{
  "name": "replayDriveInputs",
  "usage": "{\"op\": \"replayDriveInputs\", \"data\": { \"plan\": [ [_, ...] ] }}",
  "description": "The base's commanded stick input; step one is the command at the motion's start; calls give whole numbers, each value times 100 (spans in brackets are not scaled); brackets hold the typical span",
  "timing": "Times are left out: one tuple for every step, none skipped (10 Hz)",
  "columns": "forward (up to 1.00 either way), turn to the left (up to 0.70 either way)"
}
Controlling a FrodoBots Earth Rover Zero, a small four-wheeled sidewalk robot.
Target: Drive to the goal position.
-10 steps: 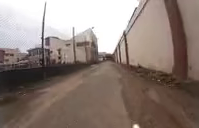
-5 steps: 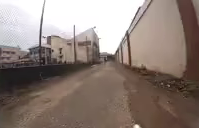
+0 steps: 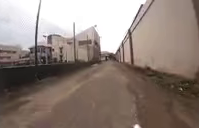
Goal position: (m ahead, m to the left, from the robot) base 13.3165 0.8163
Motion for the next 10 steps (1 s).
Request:
{"op": "replayDriveInputs", "data": {
  "plan": [
    [70,0],
    [70,0],
    [70,0],
    [70,0],
    [70,0],
    [70,0],
    [70,0],
    [70,-1],
    [70,-11],
    [70,-35]
  ]
}}
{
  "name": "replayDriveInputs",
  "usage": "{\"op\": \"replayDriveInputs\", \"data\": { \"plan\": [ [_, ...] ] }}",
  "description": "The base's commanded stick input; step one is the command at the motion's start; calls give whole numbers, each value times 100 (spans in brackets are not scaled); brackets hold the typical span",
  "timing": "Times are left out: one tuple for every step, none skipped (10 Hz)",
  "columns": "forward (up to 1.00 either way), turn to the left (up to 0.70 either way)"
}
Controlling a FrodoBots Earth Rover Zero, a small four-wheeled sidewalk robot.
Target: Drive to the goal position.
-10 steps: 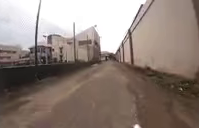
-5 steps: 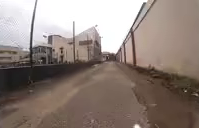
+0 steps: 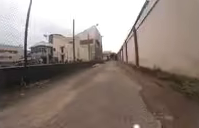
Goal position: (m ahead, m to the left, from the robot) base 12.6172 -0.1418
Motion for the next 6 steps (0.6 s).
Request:
{"op": "replayDriveInputs", "data": {
  "plan": [
    [70,-35],
    [70,-35],
    [70,0],
    [70,0],
    [70,0],
    [70,0]
  ]
}}
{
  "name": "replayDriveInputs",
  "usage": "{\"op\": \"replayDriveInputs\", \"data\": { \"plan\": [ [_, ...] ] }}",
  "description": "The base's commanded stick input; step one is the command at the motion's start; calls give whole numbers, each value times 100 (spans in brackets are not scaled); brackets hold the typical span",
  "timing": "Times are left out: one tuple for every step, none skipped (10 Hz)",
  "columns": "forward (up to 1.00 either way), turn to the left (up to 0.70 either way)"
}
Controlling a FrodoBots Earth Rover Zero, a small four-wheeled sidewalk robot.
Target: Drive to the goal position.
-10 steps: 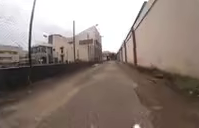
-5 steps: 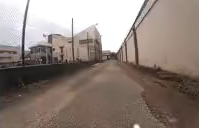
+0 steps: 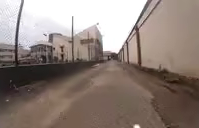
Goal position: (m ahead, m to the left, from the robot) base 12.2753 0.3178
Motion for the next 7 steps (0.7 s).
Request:
{"op": "replayDriveInputs", "data": {
  "plan": [
    [70,-8],
    [70,-31],
    [70,-35],
    [70,-30],
    [70,-19],
    [70,-5],
    [70,0]
  ]
}}
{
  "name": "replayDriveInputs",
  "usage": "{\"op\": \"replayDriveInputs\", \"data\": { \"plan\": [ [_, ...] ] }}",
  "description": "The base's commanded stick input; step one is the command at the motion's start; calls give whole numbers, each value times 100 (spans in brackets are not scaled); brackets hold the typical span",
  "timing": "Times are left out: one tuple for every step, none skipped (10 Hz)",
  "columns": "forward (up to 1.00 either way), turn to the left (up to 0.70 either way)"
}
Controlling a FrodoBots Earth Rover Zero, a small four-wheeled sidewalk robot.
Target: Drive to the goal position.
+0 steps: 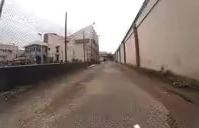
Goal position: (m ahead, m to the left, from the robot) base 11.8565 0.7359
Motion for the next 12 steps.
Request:
{"op": "replayDriveInputs", "data": {
  "plan": [
    [70,0],
    [70,0],
    [70,0],
    [70,0],
    [70,0],
    [70,-8],
    [70,-31],
    [70,-35],
    [70,-24],
    [70,0],
    [70,0],
    [70,0]
  ]
}}
